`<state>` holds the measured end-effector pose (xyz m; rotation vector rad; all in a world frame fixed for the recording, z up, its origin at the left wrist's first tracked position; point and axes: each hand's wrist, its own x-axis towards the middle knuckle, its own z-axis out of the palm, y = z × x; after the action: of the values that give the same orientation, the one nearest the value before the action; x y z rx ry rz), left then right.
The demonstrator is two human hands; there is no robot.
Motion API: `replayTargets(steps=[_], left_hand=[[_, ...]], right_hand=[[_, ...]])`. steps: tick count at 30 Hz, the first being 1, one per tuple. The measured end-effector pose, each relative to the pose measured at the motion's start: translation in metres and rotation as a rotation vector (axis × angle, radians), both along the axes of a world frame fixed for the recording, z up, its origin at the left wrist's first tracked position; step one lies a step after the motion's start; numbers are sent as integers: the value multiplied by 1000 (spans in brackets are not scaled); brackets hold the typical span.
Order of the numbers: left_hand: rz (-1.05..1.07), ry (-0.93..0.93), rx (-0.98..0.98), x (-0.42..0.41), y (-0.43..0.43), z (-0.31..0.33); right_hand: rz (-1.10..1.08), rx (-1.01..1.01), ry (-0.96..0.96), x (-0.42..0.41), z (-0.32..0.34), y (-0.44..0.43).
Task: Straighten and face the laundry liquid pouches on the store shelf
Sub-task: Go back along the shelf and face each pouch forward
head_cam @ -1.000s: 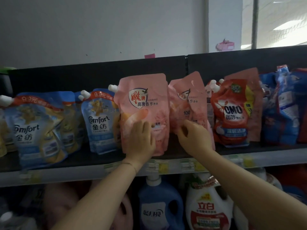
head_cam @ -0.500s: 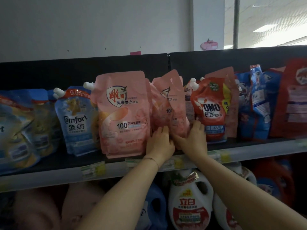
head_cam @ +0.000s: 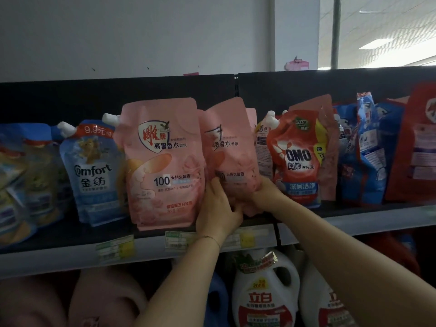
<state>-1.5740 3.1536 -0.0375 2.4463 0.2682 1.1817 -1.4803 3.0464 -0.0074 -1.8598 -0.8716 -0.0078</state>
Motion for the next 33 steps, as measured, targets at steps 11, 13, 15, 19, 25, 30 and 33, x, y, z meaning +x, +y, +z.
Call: replayTargets(steps=[11,13,15,19,25,30,33], left_hand=[[-39,388,11,8,6,6],[-60,420,-18,11,7,7],[-68,430,-60,13,9,8],[-96,365,-196,13,9,9],[24,442,-219,22,14,23],[-26,425,-224,43,5,35],[-33,344,-198,61,8,35]], right_hand=[[-596,-2,-640,-4,-13,17],[-681,-54,-835,-4,-11,16],[-548,-197,-1021,-4,-7,16],[-339,-520,-1267,5,-3,16],[-240,-728,-1111,12,6,14],[-219,-767,-978,22,18,22],[-228,-770,-928,33,22,30]])
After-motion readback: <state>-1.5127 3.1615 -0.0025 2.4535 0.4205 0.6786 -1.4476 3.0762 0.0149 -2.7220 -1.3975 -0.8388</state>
